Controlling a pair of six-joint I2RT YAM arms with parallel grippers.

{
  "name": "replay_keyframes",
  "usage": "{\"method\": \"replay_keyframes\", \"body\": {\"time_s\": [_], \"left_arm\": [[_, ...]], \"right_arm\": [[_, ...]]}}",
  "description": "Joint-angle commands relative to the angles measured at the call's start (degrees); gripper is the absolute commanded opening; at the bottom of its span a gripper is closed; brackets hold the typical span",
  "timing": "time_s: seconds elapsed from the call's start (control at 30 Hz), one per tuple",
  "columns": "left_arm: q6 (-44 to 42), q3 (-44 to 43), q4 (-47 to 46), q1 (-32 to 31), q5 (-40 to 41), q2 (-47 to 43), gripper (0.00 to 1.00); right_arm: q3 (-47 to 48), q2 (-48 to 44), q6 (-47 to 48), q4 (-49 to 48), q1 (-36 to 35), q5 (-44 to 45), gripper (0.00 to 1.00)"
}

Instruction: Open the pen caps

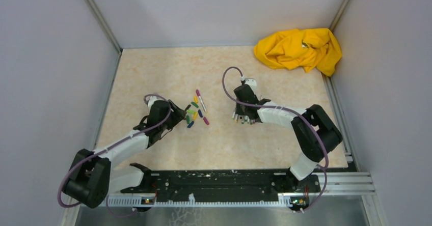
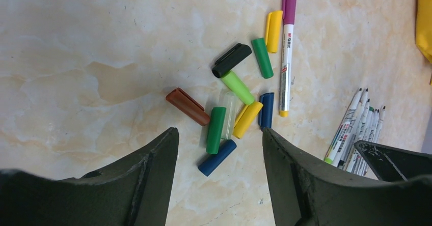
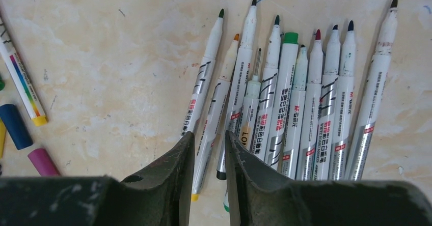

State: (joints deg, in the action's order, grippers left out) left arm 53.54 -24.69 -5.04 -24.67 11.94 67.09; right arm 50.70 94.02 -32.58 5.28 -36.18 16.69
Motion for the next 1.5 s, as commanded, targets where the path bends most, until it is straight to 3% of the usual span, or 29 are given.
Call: {"method": "replay_keyframes", "body": {"time_s": [0.0,0.23,0.67,1.13,1.47], "left_arm": [[1.5,0.6,1.4,-0.2,2.6,-2.9,0.69],[1.7,0.4,1.6,-0.2,2.2,-4.4,0.73],[2.4,3.7,-3.3,-0.2,0.1,-11.7,0.73],[1.3,4.6,-2.4,-0.2,0.2,-18.1,0.74],[0.7,5.4,-2.3,-0.2,0.5,-20.7,0.73]], "right_arm": [[2.8,-6.4,2.8,-0.5,0.7,2.3,0.27],[8.4,-7.0,8.5,3.7,0.6,-2.3,0.3],[24.8,10.9,14.5,7.8,-6.5,-10.1,0.31],[43.5,26.7,15.6,16.1,-11.9,-8.2,0.32],[49.1,32.7,15.8,19.2,-12.9,-5.7,0.32]]}}
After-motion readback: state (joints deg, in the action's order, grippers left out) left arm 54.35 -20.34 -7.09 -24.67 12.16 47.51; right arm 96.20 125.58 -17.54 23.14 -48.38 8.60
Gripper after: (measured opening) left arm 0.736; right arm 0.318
